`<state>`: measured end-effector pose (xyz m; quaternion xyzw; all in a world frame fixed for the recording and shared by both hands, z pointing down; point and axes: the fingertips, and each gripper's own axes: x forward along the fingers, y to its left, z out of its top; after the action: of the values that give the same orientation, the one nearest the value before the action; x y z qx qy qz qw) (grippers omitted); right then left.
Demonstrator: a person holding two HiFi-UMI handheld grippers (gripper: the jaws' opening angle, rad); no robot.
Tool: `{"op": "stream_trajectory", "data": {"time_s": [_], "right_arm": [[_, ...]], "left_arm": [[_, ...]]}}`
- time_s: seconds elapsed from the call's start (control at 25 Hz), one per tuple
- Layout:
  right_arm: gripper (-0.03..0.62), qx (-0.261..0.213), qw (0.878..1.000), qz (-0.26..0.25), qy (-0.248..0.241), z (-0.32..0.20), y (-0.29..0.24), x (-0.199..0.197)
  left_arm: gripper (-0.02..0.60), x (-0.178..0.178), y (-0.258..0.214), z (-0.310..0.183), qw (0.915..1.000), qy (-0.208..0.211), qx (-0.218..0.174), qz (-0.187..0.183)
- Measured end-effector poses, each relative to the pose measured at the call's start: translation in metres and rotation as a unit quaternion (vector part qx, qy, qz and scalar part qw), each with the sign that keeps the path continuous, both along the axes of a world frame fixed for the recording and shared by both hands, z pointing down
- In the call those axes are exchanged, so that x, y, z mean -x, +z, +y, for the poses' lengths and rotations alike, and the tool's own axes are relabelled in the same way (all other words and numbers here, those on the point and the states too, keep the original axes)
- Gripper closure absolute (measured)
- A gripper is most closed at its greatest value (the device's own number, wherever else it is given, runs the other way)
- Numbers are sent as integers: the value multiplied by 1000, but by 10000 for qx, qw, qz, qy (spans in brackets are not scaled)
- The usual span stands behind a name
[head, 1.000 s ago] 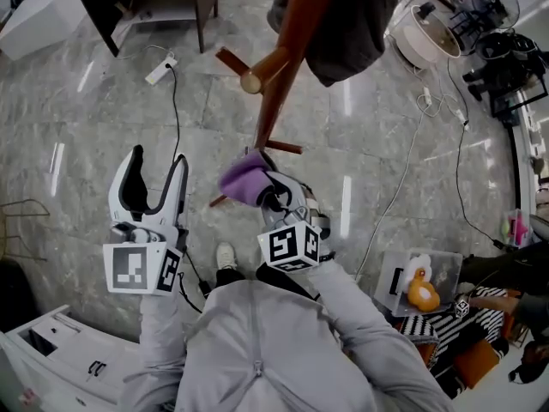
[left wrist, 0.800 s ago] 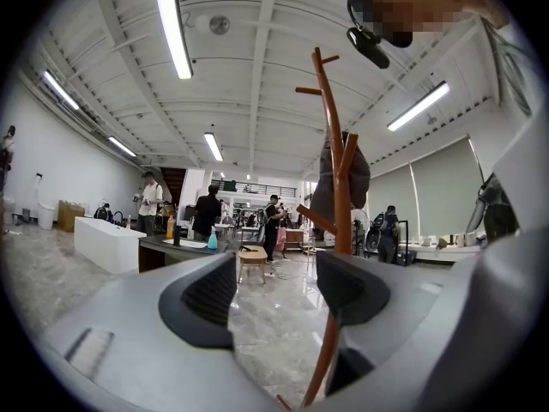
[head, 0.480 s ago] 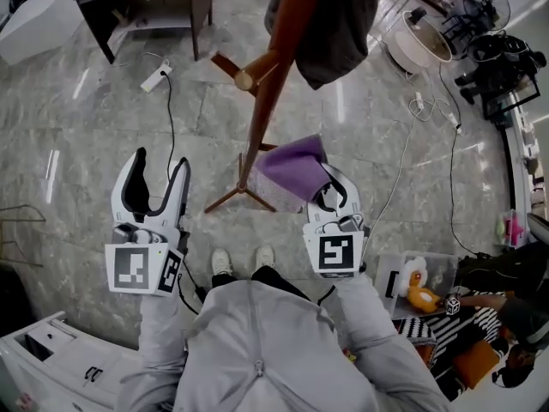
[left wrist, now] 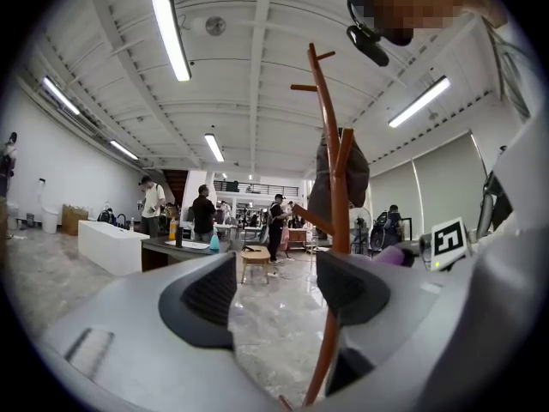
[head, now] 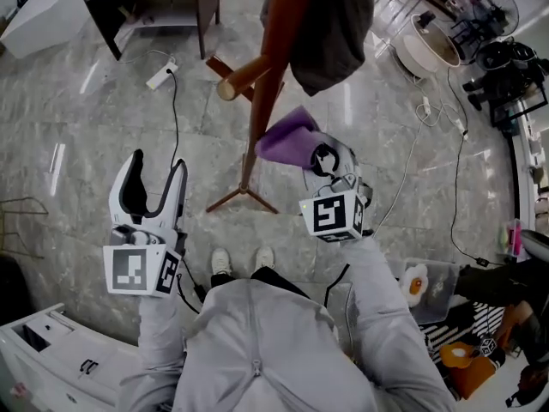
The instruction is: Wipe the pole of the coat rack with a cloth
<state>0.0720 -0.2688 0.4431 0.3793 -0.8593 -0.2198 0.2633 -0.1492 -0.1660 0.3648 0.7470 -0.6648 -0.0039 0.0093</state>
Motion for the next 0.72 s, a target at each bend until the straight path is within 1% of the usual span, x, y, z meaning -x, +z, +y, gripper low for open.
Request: {"op": "stream_trajectory", "data": {"time_s": [0.04, 0.12, 0.16, 0.24, 0.4, 0.72], "right_arm": [[542, 54, 9986, 412, -317, 4, 15, 8], [542, 30, 9904, 1126, -805, 9, 38, 17], [542, -14, 9859, 1374, -952, 8, 45, 20], [542, -59, 9798, 1666, -1105, 4, 55, 21], [543, -19, 9722, 1997, -1225, -10, 67, 19], [543, 130, 9684, 2142, -1269, -25, 88, 5]], "left_arm": [[264, 0, 2, 0, 10000, -45, 21, 4], [264, 3, 5, 1, 9999, -151, 63, 13], [264, 4, 8, 1, 9998, -201, 86, 19], [264, 6, 13, 1, 9995, -285, 134, 38], [264, 9, 20, 0, 9989, -417, 184, 77], [264, 6, 22, -8, 9985, -489, 231, 71]]}}
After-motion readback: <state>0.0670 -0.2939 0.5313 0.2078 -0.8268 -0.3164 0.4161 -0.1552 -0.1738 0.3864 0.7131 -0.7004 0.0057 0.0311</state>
